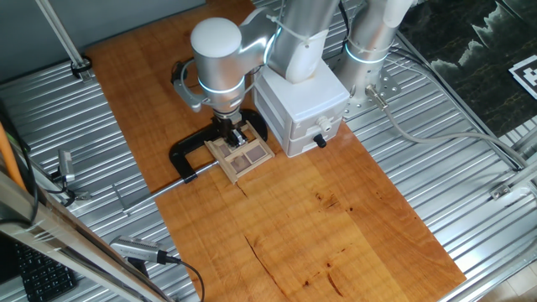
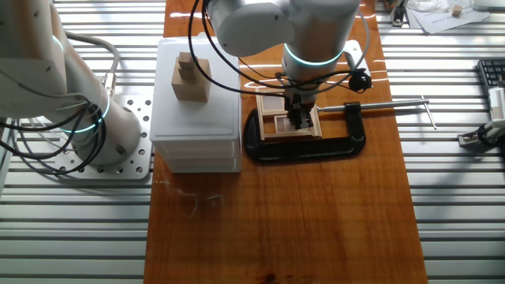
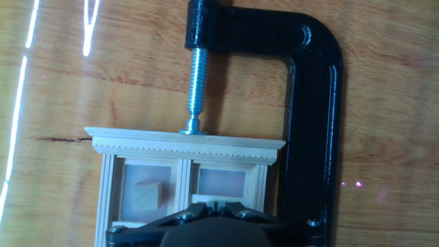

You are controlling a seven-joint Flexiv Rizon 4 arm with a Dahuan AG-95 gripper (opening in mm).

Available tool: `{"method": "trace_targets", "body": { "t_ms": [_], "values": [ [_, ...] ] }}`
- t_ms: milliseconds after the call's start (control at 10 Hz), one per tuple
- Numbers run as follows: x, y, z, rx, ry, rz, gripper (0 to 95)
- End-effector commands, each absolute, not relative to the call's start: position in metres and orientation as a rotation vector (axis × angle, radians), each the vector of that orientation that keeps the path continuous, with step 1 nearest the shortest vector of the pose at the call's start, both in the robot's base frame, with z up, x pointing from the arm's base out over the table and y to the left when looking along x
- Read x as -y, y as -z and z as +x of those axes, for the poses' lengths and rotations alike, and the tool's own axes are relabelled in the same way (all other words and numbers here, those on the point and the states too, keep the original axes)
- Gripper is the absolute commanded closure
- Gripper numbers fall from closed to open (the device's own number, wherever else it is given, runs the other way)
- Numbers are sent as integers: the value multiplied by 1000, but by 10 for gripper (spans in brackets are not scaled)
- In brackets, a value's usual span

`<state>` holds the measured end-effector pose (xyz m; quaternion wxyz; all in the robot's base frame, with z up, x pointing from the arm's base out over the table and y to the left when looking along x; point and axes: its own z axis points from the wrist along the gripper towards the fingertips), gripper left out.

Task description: Open a sliding window

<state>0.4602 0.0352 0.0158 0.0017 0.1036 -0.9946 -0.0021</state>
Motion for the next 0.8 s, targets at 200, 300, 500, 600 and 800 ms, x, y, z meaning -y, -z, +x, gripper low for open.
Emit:
{"method": "trace_targets", "body": {
  "t_ms": [200,300,500,600,800],
  "values": [
    [-35,-15,462,3120,5,324,950],
    [-35,-15,463,3117,6,324,950],
    [-35,-15,464,3112,8,323,950],
    [-36,-15,465,3110,7,323,950],
    [-36,-15,467,3107,8,322,950]
  ]
}}
